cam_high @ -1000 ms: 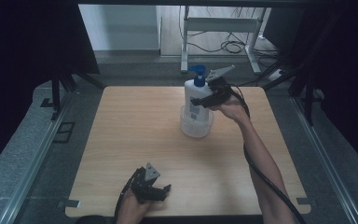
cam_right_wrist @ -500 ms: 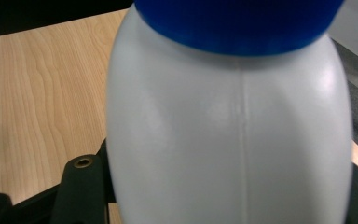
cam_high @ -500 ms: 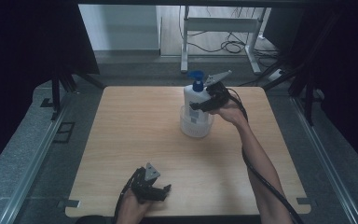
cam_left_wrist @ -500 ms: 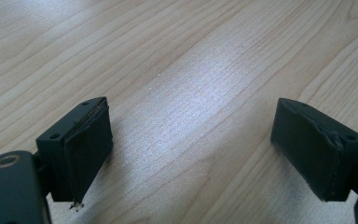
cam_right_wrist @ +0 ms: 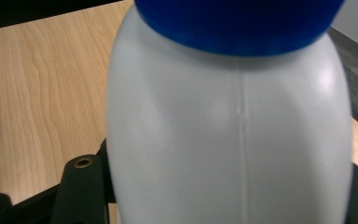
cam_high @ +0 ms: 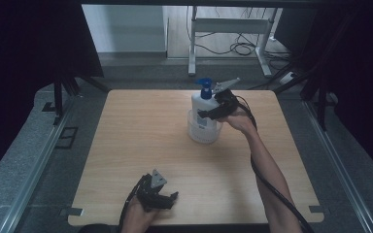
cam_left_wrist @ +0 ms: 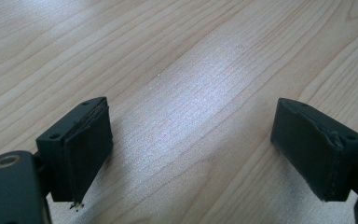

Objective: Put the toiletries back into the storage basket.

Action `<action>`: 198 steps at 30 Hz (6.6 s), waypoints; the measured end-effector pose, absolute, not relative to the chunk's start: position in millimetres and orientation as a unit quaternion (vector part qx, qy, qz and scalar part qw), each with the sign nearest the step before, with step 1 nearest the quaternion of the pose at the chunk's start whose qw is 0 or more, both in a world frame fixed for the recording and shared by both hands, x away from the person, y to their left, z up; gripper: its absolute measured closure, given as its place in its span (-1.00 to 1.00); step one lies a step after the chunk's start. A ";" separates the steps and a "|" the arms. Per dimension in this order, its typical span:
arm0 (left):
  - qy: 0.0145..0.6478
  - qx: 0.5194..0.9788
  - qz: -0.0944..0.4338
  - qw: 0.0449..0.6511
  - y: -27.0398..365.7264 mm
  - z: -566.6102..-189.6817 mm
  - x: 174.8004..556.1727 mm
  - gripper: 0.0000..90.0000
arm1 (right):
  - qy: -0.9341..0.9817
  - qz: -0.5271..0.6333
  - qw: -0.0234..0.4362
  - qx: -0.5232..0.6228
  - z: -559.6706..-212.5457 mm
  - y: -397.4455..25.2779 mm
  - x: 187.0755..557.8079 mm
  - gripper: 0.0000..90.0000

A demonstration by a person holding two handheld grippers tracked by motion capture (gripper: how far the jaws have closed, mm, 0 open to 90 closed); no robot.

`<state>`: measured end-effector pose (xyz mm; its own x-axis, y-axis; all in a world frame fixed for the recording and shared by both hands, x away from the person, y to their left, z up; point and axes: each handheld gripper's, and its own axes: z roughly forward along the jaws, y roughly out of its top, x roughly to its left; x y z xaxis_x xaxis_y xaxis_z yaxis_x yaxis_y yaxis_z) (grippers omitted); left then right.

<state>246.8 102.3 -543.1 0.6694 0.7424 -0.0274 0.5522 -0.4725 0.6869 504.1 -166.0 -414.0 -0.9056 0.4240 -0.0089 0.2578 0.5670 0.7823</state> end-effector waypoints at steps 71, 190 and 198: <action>0.384 0.846 0.139 0.343 101.5 -543.3 247.1 -0.73 | 0.844 0.453 0.159 0.240 -399.1 -185.5 481.8 -1.00; 0.386 0.845 0.140 0.343 100.4 -543.1 247.4 -0.73 | 0.836 0.391 0.160 0.350 -514.2 -293.7 319.2 -0.99; 0.386 0.845 0.140 0.343 100.4 -543.1 247.4 -0.73 | 0.848 0.365 0.149 0.354 -533.8 -296.1 316.3 -0.99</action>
